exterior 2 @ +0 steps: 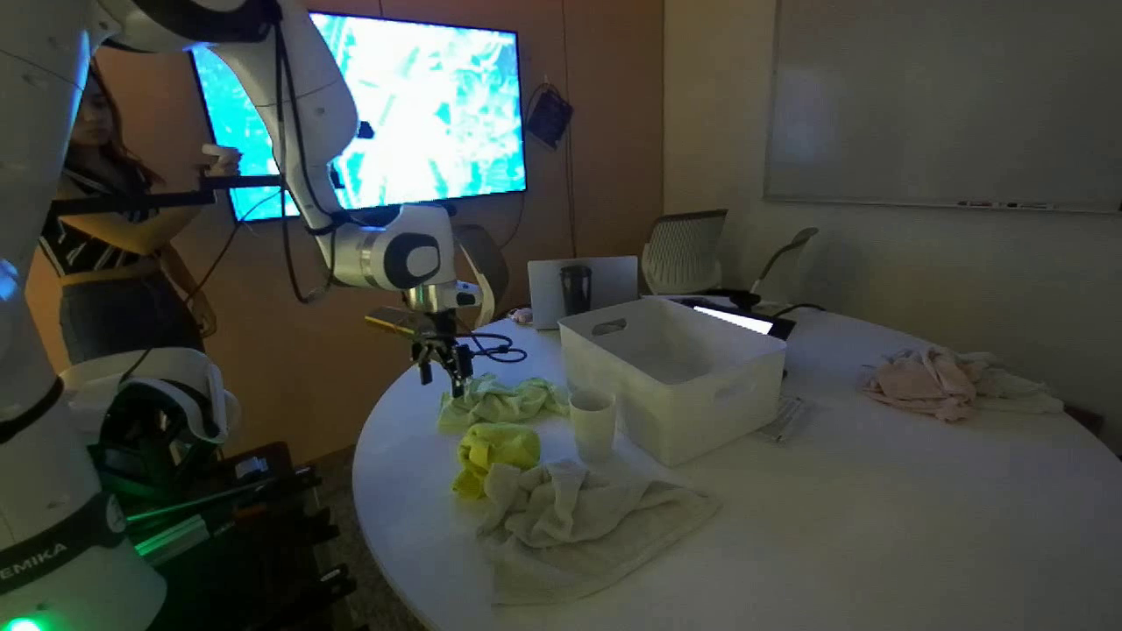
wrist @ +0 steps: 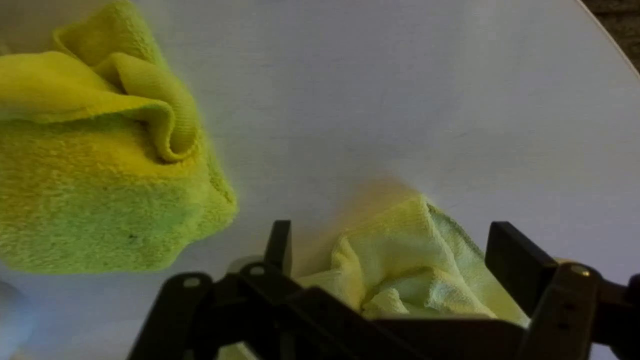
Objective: Put each towel in the white box, and each item from the towel in the white mug
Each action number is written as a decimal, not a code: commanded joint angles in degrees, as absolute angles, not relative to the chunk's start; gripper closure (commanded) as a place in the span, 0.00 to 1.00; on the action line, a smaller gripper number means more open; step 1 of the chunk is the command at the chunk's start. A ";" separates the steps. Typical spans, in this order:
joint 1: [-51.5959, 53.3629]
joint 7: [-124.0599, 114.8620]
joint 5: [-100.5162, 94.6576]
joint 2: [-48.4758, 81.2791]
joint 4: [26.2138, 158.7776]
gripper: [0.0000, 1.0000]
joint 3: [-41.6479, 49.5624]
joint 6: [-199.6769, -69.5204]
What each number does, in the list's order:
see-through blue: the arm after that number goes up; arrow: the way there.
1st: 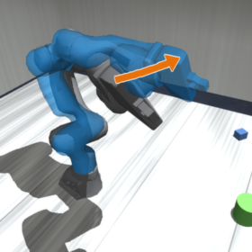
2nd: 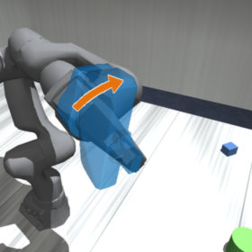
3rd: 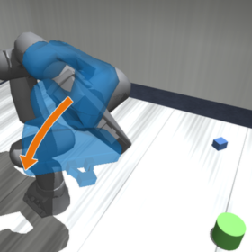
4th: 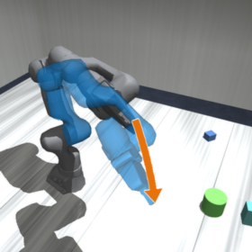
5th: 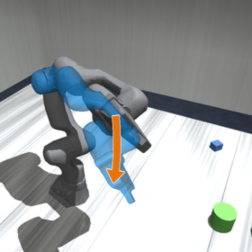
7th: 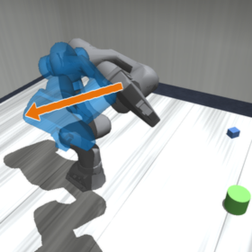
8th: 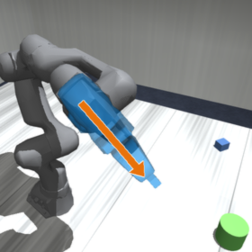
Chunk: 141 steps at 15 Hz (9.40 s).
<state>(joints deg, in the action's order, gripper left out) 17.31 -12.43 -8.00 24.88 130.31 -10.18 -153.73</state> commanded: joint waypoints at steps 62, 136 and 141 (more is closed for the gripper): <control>13.94 -35.57 -34.20 -8.32 134.97 0.97 -6.25 -142.60; 4.61 4.88 -10.42 30.65 87.05 0.00 -2.65 -111.73; 2.24 10.29 -9.51 22.10 101.84 0.00 -3.19 -114.96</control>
<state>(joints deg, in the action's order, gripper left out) 4.05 6.93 -11.41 29.52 90.66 -2.31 -111.66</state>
